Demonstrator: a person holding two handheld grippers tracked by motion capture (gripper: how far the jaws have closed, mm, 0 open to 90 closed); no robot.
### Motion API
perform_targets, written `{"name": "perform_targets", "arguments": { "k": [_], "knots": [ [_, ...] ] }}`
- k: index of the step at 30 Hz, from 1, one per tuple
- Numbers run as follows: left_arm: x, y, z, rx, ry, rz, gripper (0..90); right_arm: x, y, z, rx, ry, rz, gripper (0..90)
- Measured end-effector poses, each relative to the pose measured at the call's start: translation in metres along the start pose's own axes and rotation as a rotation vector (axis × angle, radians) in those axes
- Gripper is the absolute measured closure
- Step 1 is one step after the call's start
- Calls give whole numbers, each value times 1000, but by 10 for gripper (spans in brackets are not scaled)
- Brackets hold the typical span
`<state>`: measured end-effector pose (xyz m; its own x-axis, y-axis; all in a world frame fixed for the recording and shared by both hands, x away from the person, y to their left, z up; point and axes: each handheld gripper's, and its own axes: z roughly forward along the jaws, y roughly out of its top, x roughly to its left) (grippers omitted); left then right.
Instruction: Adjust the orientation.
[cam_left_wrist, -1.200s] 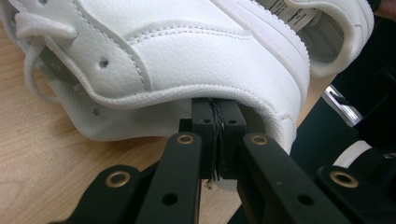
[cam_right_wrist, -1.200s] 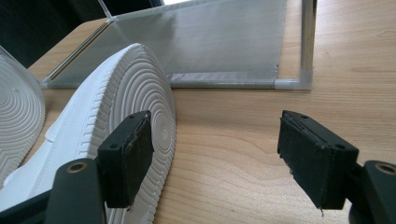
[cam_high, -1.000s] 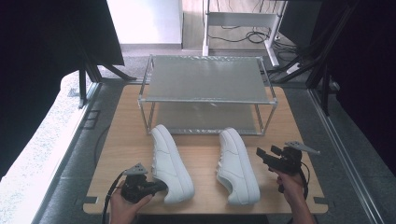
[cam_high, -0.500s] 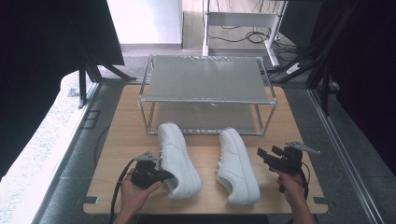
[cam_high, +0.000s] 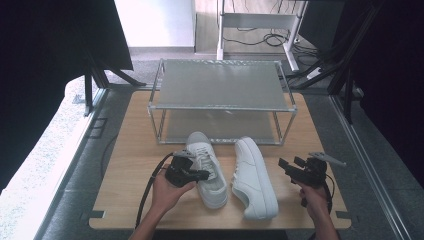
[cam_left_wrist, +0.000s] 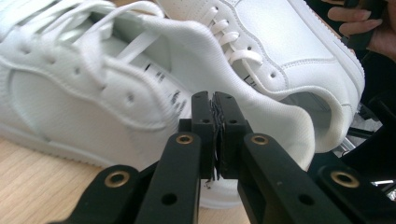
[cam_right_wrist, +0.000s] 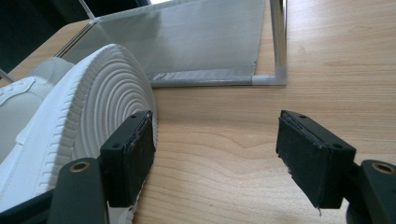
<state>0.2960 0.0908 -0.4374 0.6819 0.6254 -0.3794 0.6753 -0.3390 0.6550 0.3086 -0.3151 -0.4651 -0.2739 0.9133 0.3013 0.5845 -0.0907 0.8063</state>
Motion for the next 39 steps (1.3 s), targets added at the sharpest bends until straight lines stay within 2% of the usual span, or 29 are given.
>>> {"name": "perform_targets", "arguments": {
  "k": [5,10,11,14,16,17,18,26,39],
  "knots": [
    [-7,4,-3,-30,-15,7,875,-2,0,1,-1,-5,4,284],
    [-11,5,8,0,-15,23,875,0,0,0,-5,-7,4,285],
    [-11,3,15,16,-8,21,876,1,0,0,-4,-8,2,285],
    [-9,-1,21,36,20,11,881,1,0,-1,-5,-9,0,286],
    [-4,-5,24,37,40,-9,886,1,0,0,-4,-9,0,287],
    [-2,-7,24,31,33,-16,899,1,0,1,-3,-10,-1,287],
    [0,-8,24,19,16,-28,900,1,0,1,-3,-11,2,288],
    [2,-11,18,23,14,-8,900,4,0,2,-8,-21,-3,294],
    [12,-18,1,43,40,-18,900,5,0,1,-5,-15,-19,294]
  ]
}}
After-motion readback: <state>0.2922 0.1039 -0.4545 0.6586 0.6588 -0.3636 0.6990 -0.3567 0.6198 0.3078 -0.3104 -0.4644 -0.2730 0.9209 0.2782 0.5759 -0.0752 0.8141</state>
